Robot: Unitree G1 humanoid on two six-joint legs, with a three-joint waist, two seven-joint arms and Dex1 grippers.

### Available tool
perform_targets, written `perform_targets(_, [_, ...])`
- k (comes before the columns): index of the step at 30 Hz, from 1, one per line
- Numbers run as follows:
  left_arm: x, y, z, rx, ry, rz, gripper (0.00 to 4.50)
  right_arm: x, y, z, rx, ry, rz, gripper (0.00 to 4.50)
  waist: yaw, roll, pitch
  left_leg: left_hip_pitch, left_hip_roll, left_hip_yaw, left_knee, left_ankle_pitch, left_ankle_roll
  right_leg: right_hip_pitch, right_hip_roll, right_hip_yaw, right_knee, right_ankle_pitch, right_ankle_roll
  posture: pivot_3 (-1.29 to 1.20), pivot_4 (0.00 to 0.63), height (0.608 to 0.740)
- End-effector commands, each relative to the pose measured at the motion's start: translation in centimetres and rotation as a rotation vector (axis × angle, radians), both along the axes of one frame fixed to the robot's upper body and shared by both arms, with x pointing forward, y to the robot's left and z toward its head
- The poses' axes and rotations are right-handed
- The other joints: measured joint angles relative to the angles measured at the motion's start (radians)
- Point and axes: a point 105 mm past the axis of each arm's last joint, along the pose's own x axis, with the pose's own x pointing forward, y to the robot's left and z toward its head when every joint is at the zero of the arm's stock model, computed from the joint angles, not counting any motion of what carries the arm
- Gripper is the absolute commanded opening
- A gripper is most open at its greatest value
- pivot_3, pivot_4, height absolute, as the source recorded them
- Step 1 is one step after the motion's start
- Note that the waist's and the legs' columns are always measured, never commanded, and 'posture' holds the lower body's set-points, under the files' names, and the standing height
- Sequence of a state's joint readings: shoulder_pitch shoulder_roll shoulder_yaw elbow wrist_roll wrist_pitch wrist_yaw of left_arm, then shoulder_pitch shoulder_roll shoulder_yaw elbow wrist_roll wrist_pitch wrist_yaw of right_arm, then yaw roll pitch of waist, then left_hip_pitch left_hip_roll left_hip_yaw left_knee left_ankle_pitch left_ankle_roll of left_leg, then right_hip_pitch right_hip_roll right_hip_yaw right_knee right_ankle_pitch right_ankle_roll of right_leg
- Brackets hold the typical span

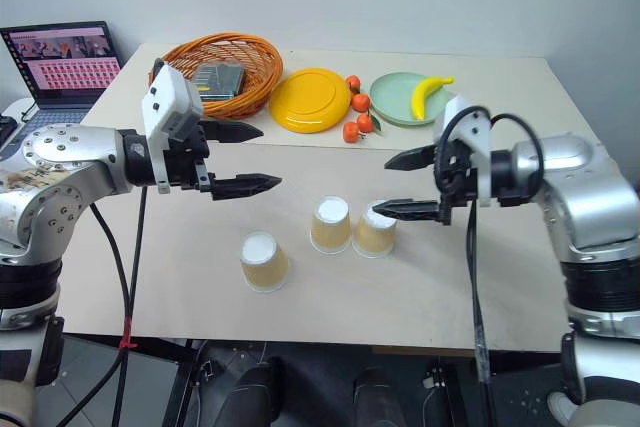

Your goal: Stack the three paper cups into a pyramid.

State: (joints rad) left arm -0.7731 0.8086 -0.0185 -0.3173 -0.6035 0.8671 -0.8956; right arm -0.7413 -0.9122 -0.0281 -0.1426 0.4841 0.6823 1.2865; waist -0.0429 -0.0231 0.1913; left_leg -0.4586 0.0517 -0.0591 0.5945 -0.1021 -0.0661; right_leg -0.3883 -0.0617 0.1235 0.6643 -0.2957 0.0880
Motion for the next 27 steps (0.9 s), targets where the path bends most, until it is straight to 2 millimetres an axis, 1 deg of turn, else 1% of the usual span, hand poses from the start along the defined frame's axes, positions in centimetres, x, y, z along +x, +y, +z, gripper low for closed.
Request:
perform_targets(1, [-0.3, -0.3, 1.2, -0.014, -0.059, -0.023, 4.50, -1.3, -0.7, 4.1, 0.040, -0.113, 0.014, 4.44, 0.000, 0.000, 0.000, 0.000, 0.000, 0.000, 0.000, 0.000, 0.000, 0.000, 0.000, 0.000, 0.000, 0.000, 0.000, 0.00, 0.150, 0.732])
perform_targets(4, [-0.7, -0.1, 0.7, -0.001, -0.042, -0.024, 4.50, -2.0, -1.7, 4.6, 0.028, -0.116, 0.019, 4.44, 0.000, 0.000, 0.000, 0.000, 0.000, 0.000, 0.000, 0.000, 0.000, 0.000, 0.000, 0.000, 0.000, 0.000, 0.000, 0.00, 0.150, 0.732])
perform_targets(7, [-1.3, 1.4, 0.6, 0.037, -0.030, 0.022, 4.50, -3.0, -2.7, 3.5, -0.007, -0.047, 0.060, 4.44, 0.000, 0.000, 0.000, 0.000, 0.000, 0.000, -0.001, 0.000, 0.000, 0.000, 0.000, 0.000, -0.001, 0.000, 0.000, 0.00, 0.150, 0.732])
perform_targets(9, [-2.7, 2.6, 0.0, 0.064, 0.005, 0.041, 4.50, -2.9, -2.9, 2.3, -0.014, -0.001, 0.077, 4.44, -0.007, 0.000, 0.000, 0.000, 0.000, 0.000, -0.002, 0.000, 0.000, -0.001, 0.000, 0.000, -0.001, 0.000, 0.000, 0.00, 0.150, 0.732])
perform_targets(10, [-3.2, 2.9, -0.3, 0.074, 0.022, 0.048, 4.50, -2.8, -2.9, 2.0, -0.014, 0.015, 0.086, 4.44, -0.015, 0.000, 0.000, 0.000, 0.001, 0.001, -0.002, 0.000, 0.000, -0.001, 0.000, 0.001, -0.001, 0.000, 0.000, 0.00, 0.150, 0.732])
perform_targets(11, [-4.0, 3.3, -1.2, 0.103, 0.047, 0.058, 4.50, -2.8, -2.6, 1.5, -0.004, 0.046, 0.113, 4.44, -0.017, 0.000, 0.000, 0.000, 0.001, 0.001, -0.002, 0.000, 0.000, -0.001, 0.000, 0.001, 0.000, 0.000, 0.000, 0.00, 0.150, 0.732])
perform_targets(13, [-5.0, 3.8, -2.3, 0.135, 0.074, 0.072, 4.50, -2.9, -2.2, 1.1, 0.008, 0.078, 0.150, 4.44, -0.026, 0.000, 0.000, 0.001, 0.001, 0.001, -0.002, 0.000, 0.000, -0.001, 0.000, 0.001, 0.000, 0.000, 0.000, 0.00, 0.150, 0.732])
perform_targets(14, [-5.3, 3.8, -2.5, 0.128, 0.082, 0.083, 4.50, -2.8, -2.1, 1.0, 0.010, 0.080, 0.160, 4.44, -0.025, 0.000, 0.000, 0.001, 0.001, 0.001, -0.002, 0.000, 0.000, 0.000, 0.000, 0.001, 0.000, 0.000, 0.000, 0.00, 0.150, 0.732])
perform_targets(16, [-6.7, 3.7, -3.4, 0.123, 0.107, 0.091, 4.50, -2.1, -1.8, 0.9, 0.024, 0.087, 0.178, 4.44, -0.025, 0.000, 0.000, 0.001, 0.001, 0.001, -0.001, 0.000, 0.000, 0.000, 0.000, 0.000, 0.000, 0.000, 0.000, 0.00, 0.150, 0.732])
perform_targets(18, [-7.8, 3.5, -3.8, 0.087, 0.126, 0.096, 4.50, -1.6, -1.5, 0.6, 0.025, 0.095, 0.191, 4.44, -0.026, 0.000, 0.000, 0.001, 0.001, 0.001, 0.000, 0.000, 0.000, 0.000, 0.000, 0.001, 0.000, 0.000, 0.000, 0.00, 0.150, 0.732])
perform_targets(19, [-8.1, 3.5, -3.9, 0.059, 0.136, 0.110, 4.50, -1.3, -1.4, 0.4, 0.025, 0.095, 0.199, 4.44, -0.025, -0.001, 0.000, 0.001, 0.001, 0.001, 0.000, 0.000, 0.000, 0.000, 0.000, 0.001, 0.000, 0.000, 0.000, 0.00, 0.150, 0.732])
perform_targets(20, [-8.3, 4.0, -4.0, 0.039, 0.150, 0.129, 4.50, -1.0, -0.8, 0.2, 0.025, 0.095, 0.207, 4.44, -0.023, -0.001, 0.000, 0.001, 0.001, 0.001, 0.000, 0.000, 0.000, 0.000, 0.000, 0.000, 0.000, 0.000, -0.001, 0.00, 0.150, 0.732])
perform_targets(22, [-8.8, 4.7, -3.9, -0.073, 0.146, 0.189, 4.50, -0.4, -0.2, -0.3, 0.021, 0.105, 0.234, 4.44, -0.024, 0.000, 0.000, 0.001, 0.001, 0.001, 0.000, 0.000, 0.000, 0.000, 0.000, 0.001, 0.000, 0.000, -0.001, 0.00, 0.150, 0.732])
perform_targets(23, [-9.4, 4.8, -4.7, -0.085, 0.153, 0.216, 4.50, -0.1, -0.1, -0.3, 0.022, 0.114, 0.242, 4.44, -0.025, -0.001, 0.000, 0.002, 0.001, 0.001, 0.000, 0.000, 0.000, 0.000, 0.000, 0.001, 0.000, 0.000, -0.001, 0.00, 0.150, 0.732])
perform_targets(25, [-9.8, 5.2, -5.7, -0.103, 0.168, 0.287, 4.50, 0.2, 0.0, -0.2, 0.023, 0.125, 0.257, 4.44, -0.027, -0.001, 0.000, 0.001, 0.001, 0.002, 0.000, 0.000, 0.000, 0.000, 0.000, 0.001, 0.000, 0.000, -0.001, 0.00, 0.150, 0.732])
perform_targets(27, [-9.9, 5.6, -6.1, -0.105, 0.170, 0.319, 4.50, 0.5, 0.3, -0.2, 0.023, 0.130, 0.268, 4.44, -0.023, -0.001, 0.000, 0.001, 0.001, 0.002, 0.000, 0.000, 0.000, 0.000, 0.000, 0.001, 0.000, 0.000, -0.001, 0.00, 0.150, 0.732])
